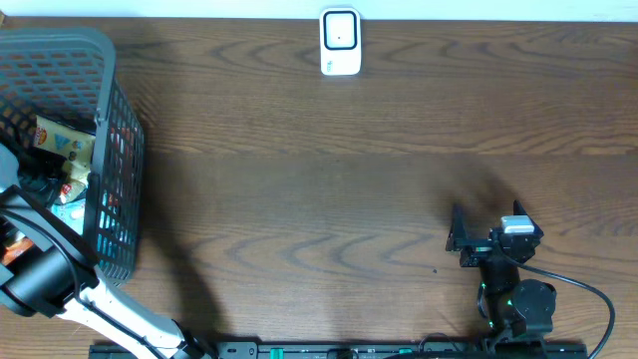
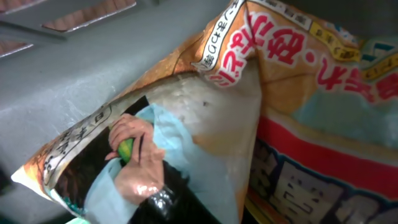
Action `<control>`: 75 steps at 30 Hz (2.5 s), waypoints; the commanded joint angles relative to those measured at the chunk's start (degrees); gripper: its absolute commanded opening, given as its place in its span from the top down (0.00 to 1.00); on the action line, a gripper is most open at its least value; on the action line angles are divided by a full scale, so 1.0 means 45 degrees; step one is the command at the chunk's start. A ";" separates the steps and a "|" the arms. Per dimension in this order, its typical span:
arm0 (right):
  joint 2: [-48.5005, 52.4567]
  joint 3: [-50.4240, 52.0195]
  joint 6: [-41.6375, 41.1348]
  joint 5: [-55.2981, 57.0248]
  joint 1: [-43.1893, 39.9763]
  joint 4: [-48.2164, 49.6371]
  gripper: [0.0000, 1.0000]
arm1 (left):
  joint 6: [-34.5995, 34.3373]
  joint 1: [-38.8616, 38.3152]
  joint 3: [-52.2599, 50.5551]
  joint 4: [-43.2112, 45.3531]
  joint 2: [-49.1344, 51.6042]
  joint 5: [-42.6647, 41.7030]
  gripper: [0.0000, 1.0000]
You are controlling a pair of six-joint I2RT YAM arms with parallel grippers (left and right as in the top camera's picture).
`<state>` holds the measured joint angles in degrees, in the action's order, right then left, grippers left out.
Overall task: Scan the item barcode
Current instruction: 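Grasp the orange-and-white snack bag with the left gripper and lift, then carry the snack bag toward the scanner and hold it there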
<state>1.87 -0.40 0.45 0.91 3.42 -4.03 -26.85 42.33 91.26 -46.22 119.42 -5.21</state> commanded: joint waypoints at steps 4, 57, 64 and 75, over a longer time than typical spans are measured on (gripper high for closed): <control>0.0000 0.0010 -0.0039 0.0102 0.0049 -0.0034 0.01 | 0.0277 0.0087 -0.0053 -0.0029 -0.1428 0.0311 0.93; 0.0000 0.0010 -0.0039 0.0102 0.0049 -0.0034 0.01 | 0.1389 -1.3736 -0.2385 -0.1433 -0.5440 -0.0301 0.93; 0.0000 0.0010 -0.0039 0.0102 0.0049 -0.0034 0.01 | 0.1389 -1.3697 -0.2531 -0.0447 -0.2807 -0.0301 0.93; 0.0000 0.0010 -0.0039 0.0102 0.0049 -0.0034 0.01 | 0.1389 -1.3697 -0.2531 0.1015 -0.0447 -0.0296 0.93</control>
<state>1.87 -0.40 0.45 0.91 3.42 -4.03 -21.10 -19.35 79.59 -42.54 114.80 -7.18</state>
